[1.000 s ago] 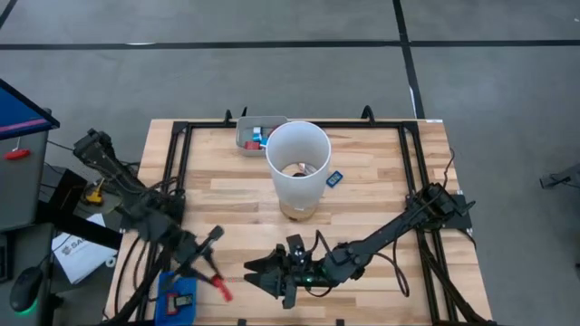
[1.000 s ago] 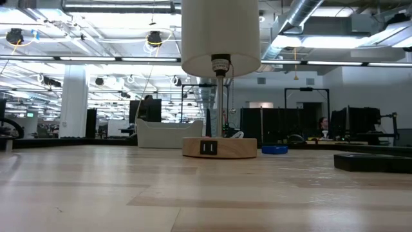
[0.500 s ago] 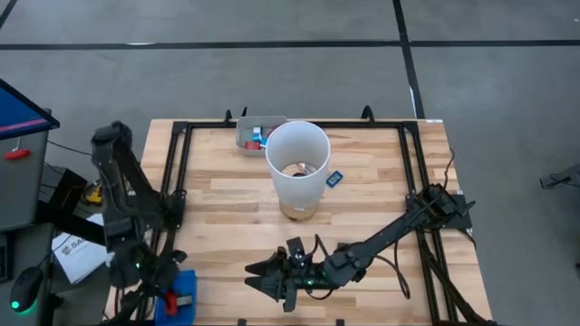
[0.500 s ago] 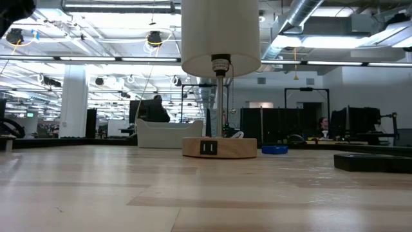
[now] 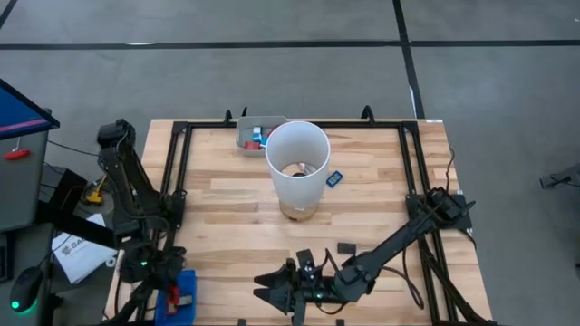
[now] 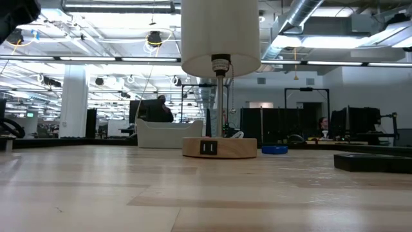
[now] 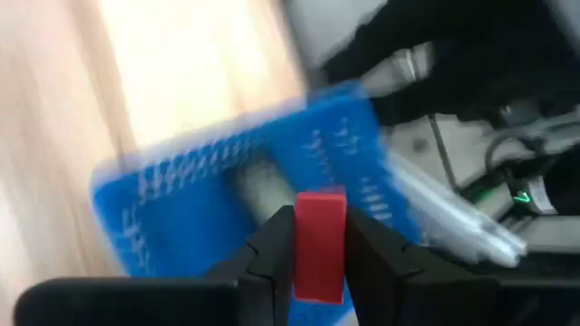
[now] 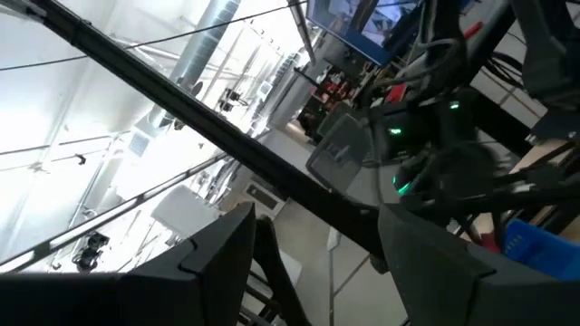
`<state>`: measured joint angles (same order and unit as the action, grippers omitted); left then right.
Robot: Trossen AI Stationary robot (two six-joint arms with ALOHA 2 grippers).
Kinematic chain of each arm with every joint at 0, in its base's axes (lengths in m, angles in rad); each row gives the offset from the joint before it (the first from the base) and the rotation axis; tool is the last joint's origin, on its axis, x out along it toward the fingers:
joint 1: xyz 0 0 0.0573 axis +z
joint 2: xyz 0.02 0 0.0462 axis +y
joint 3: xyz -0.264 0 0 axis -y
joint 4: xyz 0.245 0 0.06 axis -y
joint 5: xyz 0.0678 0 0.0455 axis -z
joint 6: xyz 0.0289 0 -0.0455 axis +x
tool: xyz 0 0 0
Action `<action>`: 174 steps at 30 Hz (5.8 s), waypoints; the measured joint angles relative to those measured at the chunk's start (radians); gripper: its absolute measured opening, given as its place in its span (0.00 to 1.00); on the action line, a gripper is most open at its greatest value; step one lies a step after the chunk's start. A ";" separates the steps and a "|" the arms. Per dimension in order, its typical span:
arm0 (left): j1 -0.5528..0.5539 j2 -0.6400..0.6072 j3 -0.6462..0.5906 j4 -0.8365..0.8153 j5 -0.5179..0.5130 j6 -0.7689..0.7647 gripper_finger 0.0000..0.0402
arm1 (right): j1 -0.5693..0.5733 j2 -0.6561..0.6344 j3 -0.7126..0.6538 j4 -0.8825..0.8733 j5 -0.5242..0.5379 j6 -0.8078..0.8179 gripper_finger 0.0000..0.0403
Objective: Pick & Place Office items
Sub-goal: Put the red digital timer into the blue bin, then put the blue digital timer into the blue bin
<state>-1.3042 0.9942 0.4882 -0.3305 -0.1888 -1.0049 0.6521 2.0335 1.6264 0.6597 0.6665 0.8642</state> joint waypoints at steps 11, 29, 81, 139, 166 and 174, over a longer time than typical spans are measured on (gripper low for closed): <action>0.000 -0.010 -0.010 0.023 -0.024 0.002 0.21 | 0.026 0.000 0.000 -0.001 0.054 -0.008 0.56; 0.007 -0.075 0.005 0.020 -0.031 0.005 0.44 | 0.028 0.000 0.000 0.015 0.062 -0.032 0.56; 0.538 -0.244 0.352 0.454 -0.621 1.127 0.44 | 0.499 -0.284 0.709 -1.607 0.614 -0.628 0.26; 0.591 -0.056 0.352 0.788 -0.654 1.015 0.44 | -1.088 -1.312 -0.911 -1.502 -0.453 0.199 0.47; 0.591 -0.056 0.352 0.821 -0.643 0.981 0.44 | -1.058 -0.667 -1.021 -0.733 -0.621 1.245 0.24; 0.578 -0.056 0.352 0.846 -0.630 0.939 0.44 | -1.077 -0.646 -1.020 -0.756 -0.766 1.182 0.27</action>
<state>-0.7262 0.9379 0.8402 0.5153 -0.8190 -0.0658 -0.4252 1.3878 0.6060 -0.0960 -0.0998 2.0465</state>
